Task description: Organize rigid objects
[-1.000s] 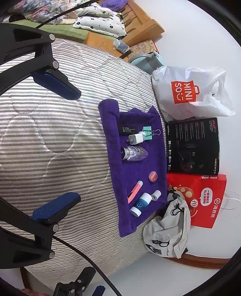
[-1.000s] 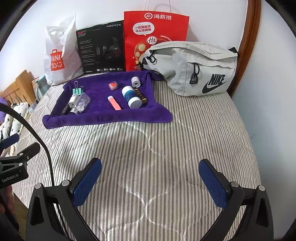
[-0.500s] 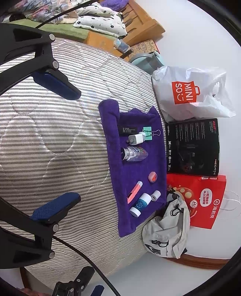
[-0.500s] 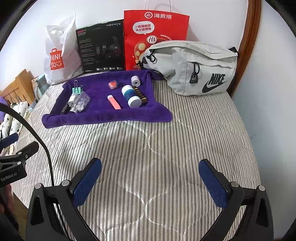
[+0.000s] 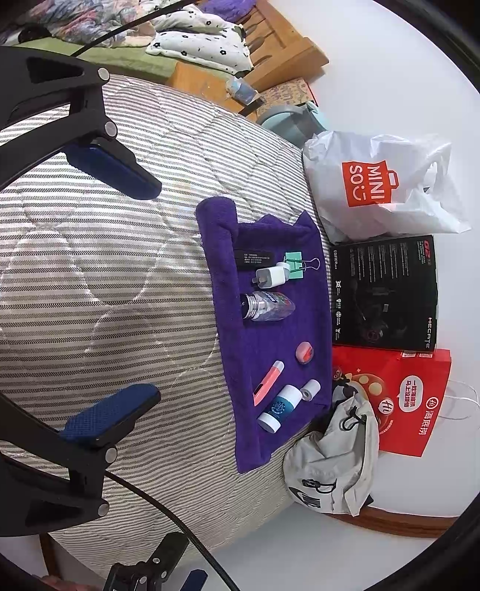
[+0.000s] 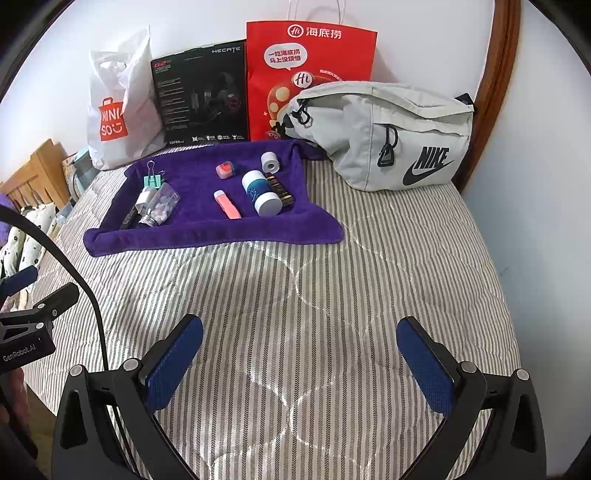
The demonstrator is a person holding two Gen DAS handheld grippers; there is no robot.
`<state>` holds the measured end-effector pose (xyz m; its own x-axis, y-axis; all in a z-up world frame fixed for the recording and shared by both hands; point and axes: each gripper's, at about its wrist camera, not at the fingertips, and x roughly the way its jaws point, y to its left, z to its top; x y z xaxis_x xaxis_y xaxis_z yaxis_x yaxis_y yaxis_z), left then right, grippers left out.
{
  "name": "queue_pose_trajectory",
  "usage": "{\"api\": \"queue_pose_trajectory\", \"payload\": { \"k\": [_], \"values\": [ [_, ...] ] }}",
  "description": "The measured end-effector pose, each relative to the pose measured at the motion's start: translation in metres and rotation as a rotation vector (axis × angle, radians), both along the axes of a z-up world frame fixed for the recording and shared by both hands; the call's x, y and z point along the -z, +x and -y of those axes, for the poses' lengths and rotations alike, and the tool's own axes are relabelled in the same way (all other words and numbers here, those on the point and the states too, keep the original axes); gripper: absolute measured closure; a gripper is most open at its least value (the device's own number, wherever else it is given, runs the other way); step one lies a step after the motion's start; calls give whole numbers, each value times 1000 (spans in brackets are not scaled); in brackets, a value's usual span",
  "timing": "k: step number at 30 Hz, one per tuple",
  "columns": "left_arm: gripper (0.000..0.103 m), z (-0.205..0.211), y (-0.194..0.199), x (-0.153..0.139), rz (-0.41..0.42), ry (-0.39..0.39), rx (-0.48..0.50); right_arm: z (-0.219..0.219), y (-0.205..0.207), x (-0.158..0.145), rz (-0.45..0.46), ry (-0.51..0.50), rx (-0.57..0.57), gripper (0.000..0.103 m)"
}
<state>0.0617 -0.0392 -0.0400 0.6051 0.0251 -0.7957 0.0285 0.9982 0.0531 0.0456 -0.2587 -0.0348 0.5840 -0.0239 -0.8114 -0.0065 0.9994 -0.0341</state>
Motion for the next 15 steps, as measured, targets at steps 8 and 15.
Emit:
{"api": "queue_pose_trajectory", "payload": {
  "k": [8,15],
  "values": [
    [2,-2,0,-1,0,-4,-8,1,0,1,-2,-3,0,0],
    [2,-3,0,0,-2,-10,-14,0,1,2,-6,-5,1,0]
  ]
}}
